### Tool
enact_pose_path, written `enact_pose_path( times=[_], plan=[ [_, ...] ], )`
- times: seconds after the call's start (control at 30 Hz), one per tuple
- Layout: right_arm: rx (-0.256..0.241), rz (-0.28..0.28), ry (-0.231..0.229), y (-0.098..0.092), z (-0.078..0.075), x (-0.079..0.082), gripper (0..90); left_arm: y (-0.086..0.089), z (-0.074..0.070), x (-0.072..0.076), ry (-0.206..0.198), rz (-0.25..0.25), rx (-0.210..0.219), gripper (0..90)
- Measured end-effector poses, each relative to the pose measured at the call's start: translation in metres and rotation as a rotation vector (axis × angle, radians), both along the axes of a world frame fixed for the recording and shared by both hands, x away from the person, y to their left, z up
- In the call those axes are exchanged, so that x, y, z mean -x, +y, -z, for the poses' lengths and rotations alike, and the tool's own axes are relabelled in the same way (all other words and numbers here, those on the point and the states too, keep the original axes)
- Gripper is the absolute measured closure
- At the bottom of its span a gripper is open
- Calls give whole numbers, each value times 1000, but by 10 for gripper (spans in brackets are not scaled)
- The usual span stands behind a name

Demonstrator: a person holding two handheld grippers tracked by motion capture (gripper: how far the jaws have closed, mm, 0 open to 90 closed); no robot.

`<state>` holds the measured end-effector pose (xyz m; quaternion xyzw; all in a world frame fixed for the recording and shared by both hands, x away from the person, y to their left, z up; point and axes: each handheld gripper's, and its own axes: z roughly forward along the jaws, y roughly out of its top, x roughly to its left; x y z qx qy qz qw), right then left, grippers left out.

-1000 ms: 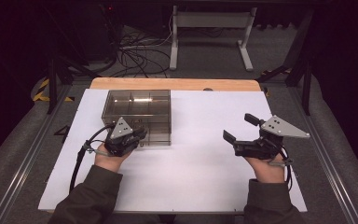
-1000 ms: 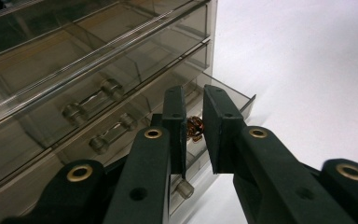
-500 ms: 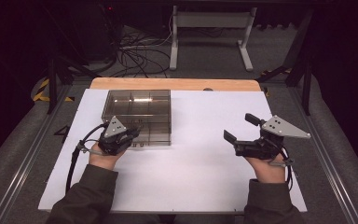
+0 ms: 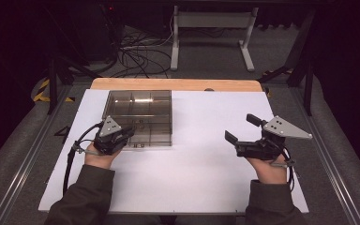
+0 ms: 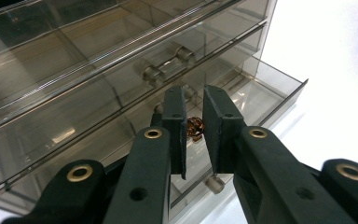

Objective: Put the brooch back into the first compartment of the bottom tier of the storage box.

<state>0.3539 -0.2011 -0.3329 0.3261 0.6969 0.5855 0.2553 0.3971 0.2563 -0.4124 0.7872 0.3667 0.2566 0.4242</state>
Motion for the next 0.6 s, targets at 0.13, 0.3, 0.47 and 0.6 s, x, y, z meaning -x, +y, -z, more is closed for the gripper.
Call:
enact_pose_path(
  times=[0.13, 0.3, 0.47, 0.6],
  plan=[
    [-1, 0, 4, 0, 0, 0, 41, 3, 1, -1, 3, -12, 1, 797],
    [-1, 0, 4, 0, 0, 0, 41, 8, 3, -2, 10, -29, -6, 796],
    [-1, -1, 3, 0, 0, 0, 42, 13, 6, -3, 19, -45, -16, 797],
    [-1, -2, 6, 0, 0, 0, 41, 15, 7, -4, 25, -53, -23, 796]
  ],
)
